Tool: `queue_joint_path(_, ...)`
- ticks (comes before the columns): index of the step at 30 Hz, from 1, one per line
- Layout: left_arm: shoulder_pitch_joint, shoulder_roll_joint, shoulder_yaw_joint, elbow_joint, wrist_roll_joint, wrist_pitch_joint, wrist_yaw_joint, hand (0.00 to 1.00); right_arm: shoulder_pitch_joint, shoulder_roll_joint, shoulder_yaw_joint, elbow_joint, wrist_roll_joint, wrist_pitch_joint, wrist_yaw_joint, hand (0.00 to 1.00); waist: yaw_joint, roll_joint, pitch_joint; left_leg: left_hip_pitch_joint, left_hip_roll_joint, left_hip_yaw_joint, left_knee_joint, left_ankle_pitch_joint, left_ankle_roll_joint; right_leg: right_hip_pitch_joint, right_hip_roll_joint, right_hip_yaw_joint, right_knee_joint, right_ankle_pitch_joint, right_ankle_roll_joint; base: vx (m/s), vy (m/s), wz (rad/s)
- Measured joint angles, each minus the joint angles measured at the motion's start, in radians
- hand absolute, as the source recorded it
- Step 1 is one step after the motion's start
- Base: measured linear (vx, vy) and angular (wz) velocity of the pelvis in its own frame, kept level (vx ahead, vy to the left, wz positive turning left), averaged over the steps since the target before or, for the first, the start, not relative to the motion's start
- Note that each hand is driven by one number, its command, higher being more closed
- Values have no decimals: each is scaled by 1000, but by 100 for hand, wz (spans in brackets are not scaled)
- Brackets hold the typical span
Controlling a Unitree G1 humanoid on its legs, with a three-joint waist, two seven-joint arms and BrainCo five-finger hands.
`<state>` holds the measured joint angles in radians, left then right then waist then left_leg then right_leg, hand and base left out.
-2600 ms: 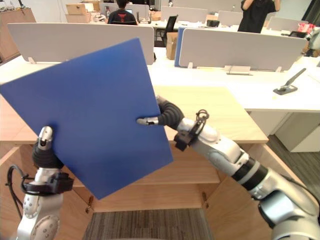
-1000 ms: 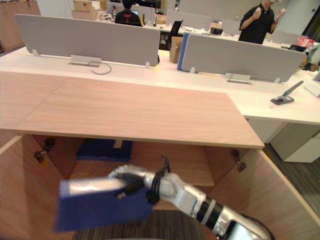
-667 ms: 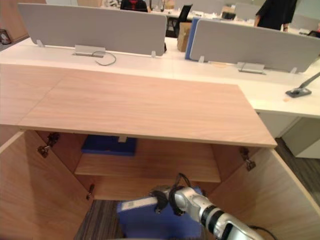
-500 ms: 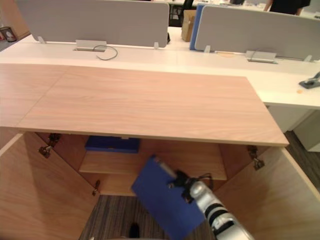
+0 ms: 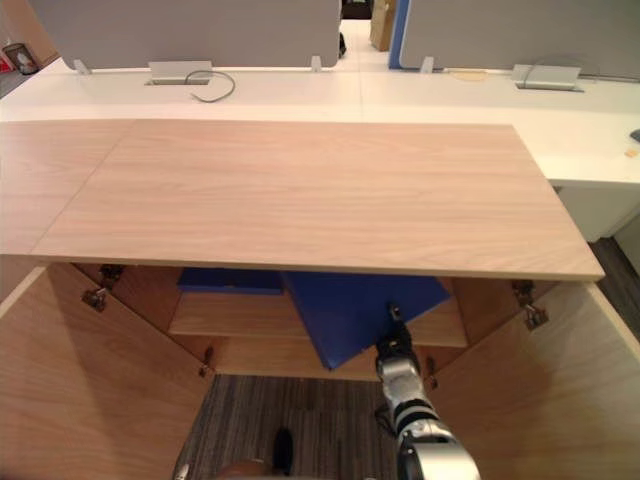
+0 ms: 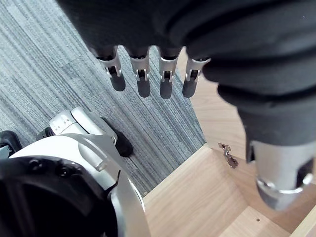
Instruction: Walk over to the cabinet, pick up the folder, carry it to the office cabinet, place the folder inside the office cabinet, then close the office cabinet door
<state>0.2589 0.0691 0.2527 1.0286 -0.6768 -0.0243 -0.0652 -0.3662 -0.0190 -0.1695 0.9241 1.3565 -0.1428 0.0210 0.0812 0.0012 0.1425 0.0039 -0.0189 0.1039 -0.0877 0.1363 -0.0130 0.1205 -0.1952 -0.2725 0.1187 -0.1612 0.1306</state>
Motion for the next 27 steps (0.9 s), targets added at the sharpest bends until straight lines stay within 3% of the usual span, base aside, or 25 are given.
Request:
queue_joint_path(3, 1, -19, 2, -79, -9, 2, 1, 0, -53, 4, -86, -75, 55, -62, -28, 100, 23, 28, 47, -26, 17, 18, 51, -10, 8, -21, -3, -30, 40, 3, -3, -6, -32, -9)
queue_joint_path(5, -4, -24, -4, -146, -49, -1, 4, 0, -114, 2, -130, -158, 80, -102, -47, 100, 25, 56, 102, -136, 51, 17, 238, -83, 12, -76, -1, -77, 129, 1, -3, -135, -99, -3)
queue_joint_path(6, -5, -22, -23, -180, -76, -3, 4, 0, -183, -7, -171, -212, 82, -142, -60, 100, 25, 93, 149, -221, 81, 16, 381, -135, 16, -141, -7, -106, 243, -26, -10, -202, -96, -1)
queue_joint_path(10, -13, -12, -44, -202, -115, -2, 18, 0, -351, -59, -215, -280, 115, -209, -119, 100, 27, 113, 202, -470, 85, 19, 636, -229, 16, -398, -92, -105, 563, -184, -53, -175, -75, 13)
queue_joint_path(14, -12, -35, -45, -208, -128, 0, 40, 0, -468, -79, -245, -286, 116, -213, -183, 100, 35, 134, 233, -626, 87, 20, 799, -279, 24, -557, -141, -80, 756, -263, -67, -214, -71, 9)
queue_joint_path(18, -31, -45, -95, -268, -154, -2, 59, 0, -570, -194, -240, -282, 112, -204, -242, 100, 49, 150, 261, -822, 70, 4, 973, -318, 24, -744, -202, -48, 964, -335, -66, -169, -28, 21)
queue_joint_path(27, -49, -57, -144, -338, -194, -3, 118, 0, -683, -331, -210, -164, 114, -170, -355, 100, 74, 158, 290, -1005, 63, 20, 1083, -322, 26, -964, -244, 14, 1129, -373, -81, -78, 15, 4)
